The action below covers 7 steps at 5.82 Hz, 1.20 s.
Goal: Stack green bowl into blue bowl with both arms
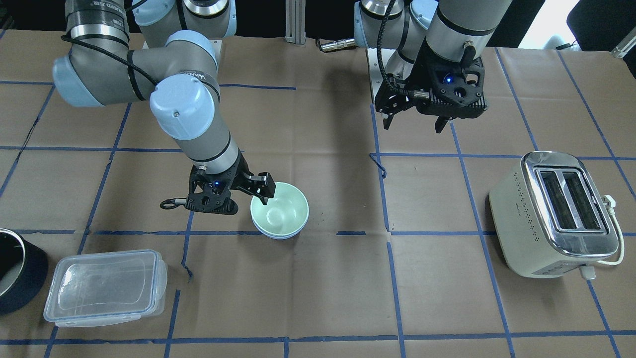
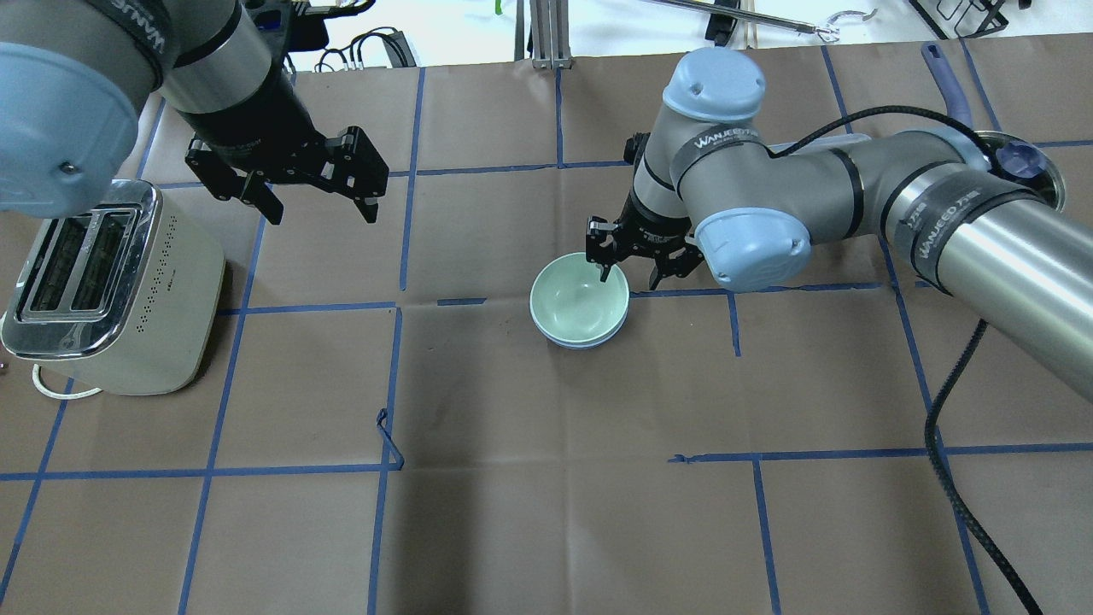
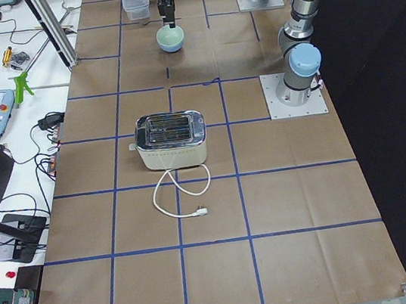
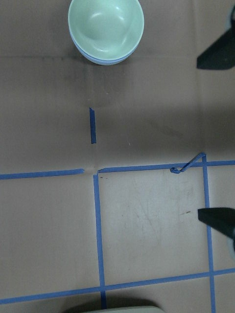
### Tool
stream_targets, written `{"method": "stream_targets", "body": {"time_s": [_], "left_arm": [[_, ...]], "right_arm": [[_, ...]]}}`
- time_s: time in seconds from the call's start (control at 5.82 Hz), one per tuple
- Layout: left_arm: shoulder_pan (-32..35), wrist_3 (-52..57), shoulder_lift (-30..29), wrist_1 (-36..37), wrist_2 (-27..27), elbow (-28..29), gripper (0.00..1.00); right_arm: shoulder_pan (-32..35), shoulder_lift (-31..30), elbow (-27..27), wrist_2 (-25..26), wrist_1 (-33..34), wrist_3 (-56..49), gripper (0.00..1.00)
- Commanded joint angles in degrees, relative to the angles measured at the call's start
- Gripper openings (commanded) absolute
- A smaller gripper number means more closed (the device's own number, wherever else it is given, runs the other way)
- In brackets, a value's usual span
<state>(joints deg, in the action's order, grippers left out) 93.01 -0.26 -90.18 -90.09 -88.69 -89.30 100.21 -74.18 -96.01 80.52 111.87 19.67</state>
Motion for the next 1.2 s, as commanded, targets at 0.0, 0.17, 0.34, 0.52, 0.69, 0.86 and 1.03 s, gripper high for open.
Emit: {"method": "stream_targets", "body": {"time_s": [0.0,0.17,0.34,0.52,0.69,0.86,1.03], "left_arm": [[0.0,0.0,0.0,0.0,-0.1,0.0,0.98],[0.0,0.0,0.0,0.0,-0.2,0.0,0.98],[0.0,0.0,0.1,0.0,-0.2,0.0,0.98],[-0.2,0.0,0.2,-0.2,-0.3,0.0,0.98],[-0.2,0.0,0.2,-0.2,-0.3,0.0,0.98],[-0.3,-0.1,0.2,-0.5,-0.3,0.1,0.99],[-0.3,-0.1,0.2,-1.1,-0.3,0.2,0.99]], "right_arm": [[-3.8,-4.1,11.1,1.2,-20.0,-1.0,1.00],[-5.9,-6.9,12.8,4.7,-27.3,-5.9,1.00],[-6.6,-10.5,12.5,9.7,-31.6,-8.1,1.00],[-6.9,-13.5,12.4,10.0,-35.7,-8.3,1.00],[-7.2,-14.1,11.6,9.7,-36.1,-8.3,1.00],[-7.6,-15.3,10.2,9.6,-34.5,-8.3,1.00],[-7.6,-15.8,8.5,9.7,-32.6,-8.5,0.99]]}}
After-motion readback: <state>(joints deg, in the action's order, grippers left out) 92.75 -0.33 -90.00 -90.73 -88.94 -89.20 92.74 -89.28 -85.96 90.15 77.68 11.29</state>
